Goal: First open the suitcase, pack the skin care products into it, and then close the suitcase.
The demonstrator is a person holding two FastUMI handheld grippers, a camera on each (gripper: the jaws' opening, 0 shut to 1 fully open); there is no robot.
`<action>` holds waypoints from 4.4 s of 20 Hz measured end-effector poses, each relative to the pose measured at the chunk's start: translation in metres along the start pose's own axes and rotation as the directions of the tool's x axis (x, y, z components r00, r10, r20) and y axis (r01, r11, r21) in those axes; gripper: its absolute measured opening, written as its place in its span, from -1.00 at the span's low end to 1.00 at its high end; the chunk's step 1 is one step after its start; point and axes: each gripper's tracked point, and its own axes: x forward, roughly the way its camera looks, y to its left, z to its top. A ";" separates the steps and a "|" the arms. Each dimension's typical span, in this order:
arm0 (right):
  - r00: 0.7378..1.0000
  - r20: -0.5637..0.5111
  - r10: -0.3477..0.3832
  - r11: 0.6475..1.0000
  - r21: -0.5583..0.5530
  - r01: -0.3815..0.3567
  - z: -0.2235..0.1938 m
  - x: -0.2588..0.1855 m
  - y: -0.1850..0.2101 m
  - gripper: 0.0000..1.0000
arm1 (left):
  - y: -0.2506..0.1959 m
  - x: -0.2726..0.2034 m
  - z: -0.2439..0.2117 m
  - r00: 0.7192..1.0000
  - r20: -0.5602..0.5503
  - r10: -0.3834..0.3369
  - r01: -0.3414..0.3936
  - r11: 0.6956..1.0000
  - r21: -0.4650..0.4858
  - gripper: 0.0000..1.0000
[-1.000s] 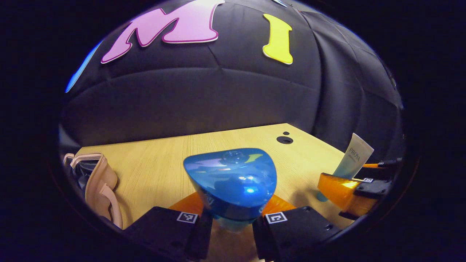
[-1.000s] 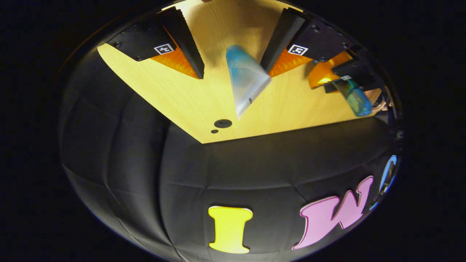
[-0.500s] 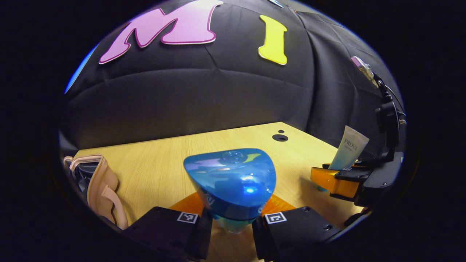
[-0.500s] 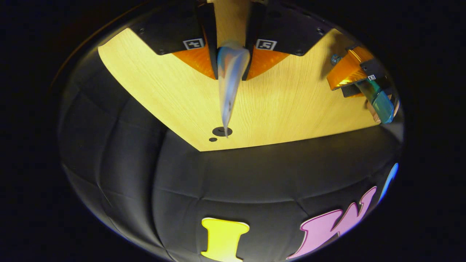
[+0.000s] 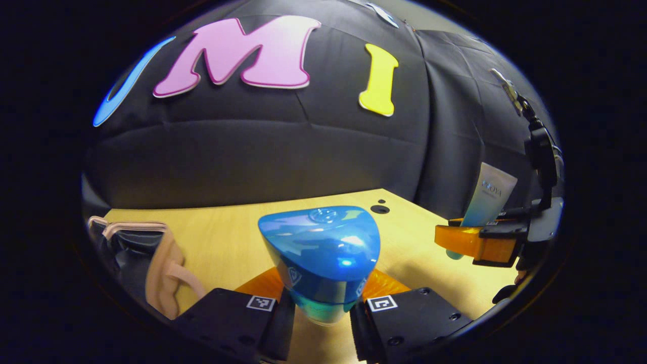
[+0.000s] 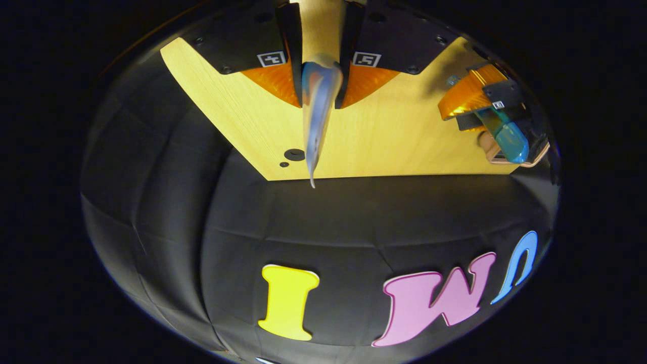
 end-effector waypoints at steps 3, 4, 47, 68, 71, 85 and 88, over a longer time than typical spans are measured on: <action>0.998 0.003 0.069 0.997 -0.025 -0.068 0.016 -0.035 0.028 -0.35 | 0.043 -0.062 0.029 0.998 0.005 0.067 -0.067 0.998 0.020 0.02; 0.996 -0.013 0.088 0.995 -0.037 -0.088 0.018 -0.045 0.035 -0.35 | 0.063 -0.082 0.033 0.995 -0.003 0.097 -0.097 0.995 0.026 -0.05; 0.776 -0.448 0.445 0.874 0.028 -0.485 -0.045 -0.051 0.432 -0.35 | 0.358 -0.354 0.026 0.803 -0.197 0.562 -0.596 0.760 -0.259 0.93; 0.883 -0.227 0.411 0.905 -0.011 -0.424 0.017 -0.114 0.398 0.95 | 0.517 -0.399 -0.028 0.714 -0.198 0.672 -0.690 0.627 -0.362 0.93; 0.900 -0.122 0.418 0.906 -0.023 -0.424 0.048 -0.144 0.381 0.94 | 0.571 -0.384 -0.048 0.733 -0.234 0.639 -0.653 0.565 -0.505 0.92; 0.955 -0.096 0.281 0.958 -0.037 -0.286 0.048 -0.192 0.283 0.95 | 0.641 -0.260 -0.137 0.882 -0.342 0.325 -0.424 0.227 -0.877 0.18; 0.957 -0.132 0.257 0.965 -0.023 -0.262 0.036 -0.196 0.267 0.94 | 0.637 -0.260 -0.135 0.858 -0.369 0.357 -0.475 0.281 -0.834 -0.64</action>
